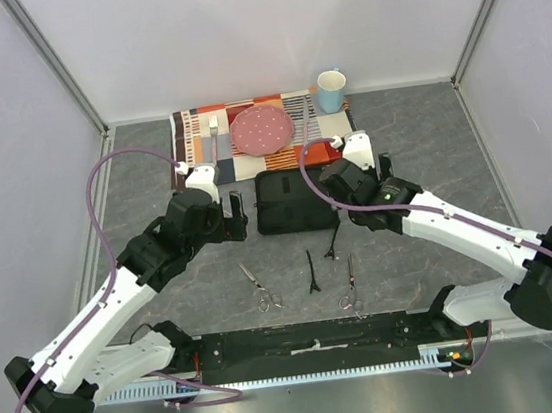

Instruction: Sort the hair-cutting tools

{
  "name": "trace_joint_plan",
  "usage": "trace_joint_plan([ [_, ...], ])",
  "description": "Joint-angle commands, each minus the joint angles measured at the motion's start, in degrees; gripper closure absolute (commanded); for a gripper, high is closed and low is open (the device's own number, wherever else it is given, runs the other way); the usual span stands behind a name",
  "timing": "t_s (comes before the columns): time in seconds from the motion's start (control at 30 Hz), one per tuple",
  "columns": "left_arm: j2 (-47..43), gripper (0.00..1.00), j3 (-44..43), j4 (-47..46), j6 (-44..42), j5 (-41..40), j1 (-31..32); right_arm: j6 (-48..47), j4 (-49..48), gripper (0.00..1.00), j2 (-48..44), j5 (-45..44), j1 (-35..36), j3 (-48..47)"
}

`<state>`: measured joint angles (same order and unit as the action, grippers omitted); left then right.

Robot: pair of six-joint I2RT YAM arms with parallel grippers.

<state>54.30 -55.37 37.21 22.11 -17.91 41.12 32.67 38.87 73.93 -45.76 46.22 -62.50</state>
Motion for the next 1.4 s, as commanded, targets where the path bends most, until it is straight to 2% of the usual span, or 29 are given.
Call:
trace_joint_plan([
  [0.0,-1.1,0.00,1.1,-0.8,3.3,0.6,0.0,3.1,0.6,0.02,1.6,5.5,0.2,-0.3],
  [0.17,-2.2,0.00,1.4,-1.2,3.3,1.4,0.0,7.7,-2.2,0.02,-0.9,9.0,0.5,4.8],
  [0.43,-3.2,0.00,2.1,-0.9,3.6,2.4,0.0,9.0,3.2,0.02,5.4,4.3,6.2,-2.2],
  [0.6,-5.2,0.00,3.3,-1.0,4.9,3.2,0.0,16.4,0.7,0.04,7.1,7.1,7.4,0.9],
  [0.8,-6.4,0.00,4.2,-1.4,4.9,4.6,-0.1,22.6,-3.4,0.16,8.6,9.1,7.5,5.7],
  [0.93,-7.0,0.00,4.1,-1.4,4.6,5.9,0.0,24.9,-4.6,0.28,11.2,9.5,7.6,6.5],
  [1.13,-7.8,0.00,3.9,-0.5,4.3,6.8,0.0,27.4,-7.0,0.40,15.4,10.4,7.7,7.1],
  [1.37,-8.7,0.00,3.7,0.2,4.3,8.0,0.0,30.8,-7.3,0.45,19.0,11.0,7.6,8.4],
])
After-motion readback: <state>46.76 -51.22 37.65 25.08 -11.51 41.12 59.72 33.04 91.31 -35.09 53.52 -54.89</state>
